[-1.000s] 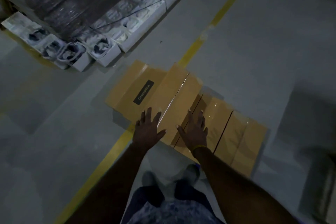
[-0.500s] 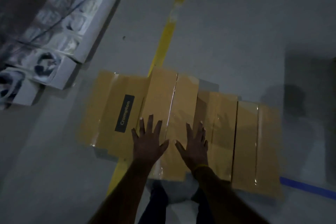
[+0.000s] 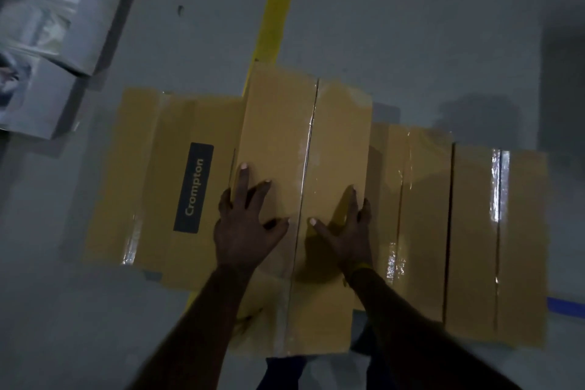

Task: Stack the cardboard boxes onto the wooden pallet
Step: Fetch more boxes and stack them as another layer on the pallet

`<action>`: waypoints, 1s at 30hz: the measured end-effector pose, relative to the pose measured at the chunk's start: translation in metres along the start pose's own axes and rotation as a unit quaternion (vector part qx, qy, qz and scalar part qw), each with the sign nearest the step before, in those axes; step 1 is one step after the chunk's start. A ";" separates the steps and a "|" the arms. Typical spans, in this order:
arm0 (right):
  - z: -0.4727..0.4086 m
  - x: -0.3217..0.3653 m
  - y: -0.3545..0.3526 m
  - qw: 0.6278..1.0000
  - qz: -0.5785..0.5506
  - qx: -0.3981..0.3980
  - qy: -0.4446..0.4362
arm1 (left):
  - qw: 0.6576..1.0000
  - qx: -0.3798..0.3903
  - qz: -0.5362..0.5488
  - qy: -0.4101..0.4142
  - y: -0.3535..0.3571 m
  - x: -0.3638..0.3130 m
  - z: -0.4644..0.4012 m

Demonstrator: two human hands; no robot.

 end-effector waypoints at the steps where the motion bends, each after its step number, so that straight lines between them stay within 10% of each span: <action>1: 0.007 0.004 0.001 1.000 0.026 -0.007 -0.011 | 1.000 -0.004 0.002 0.004 -0.002 0.001 0.000; 30: 0.331 0.172 -0.352 0.946 0.275 -0.055 -0.165 | 0.994 -0.080 0.081 0.001 -0.312 -0.243 0.293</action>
Point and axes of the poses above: each hand's wrist, its own z-axis away from the middle knuckle, its own y-axis out of the palm, x = y × z, the point moved 4 cm from there along -z, towards the middle knuckle, and after that the axes turned 13 degrees about -z, right-handed, at the moved point
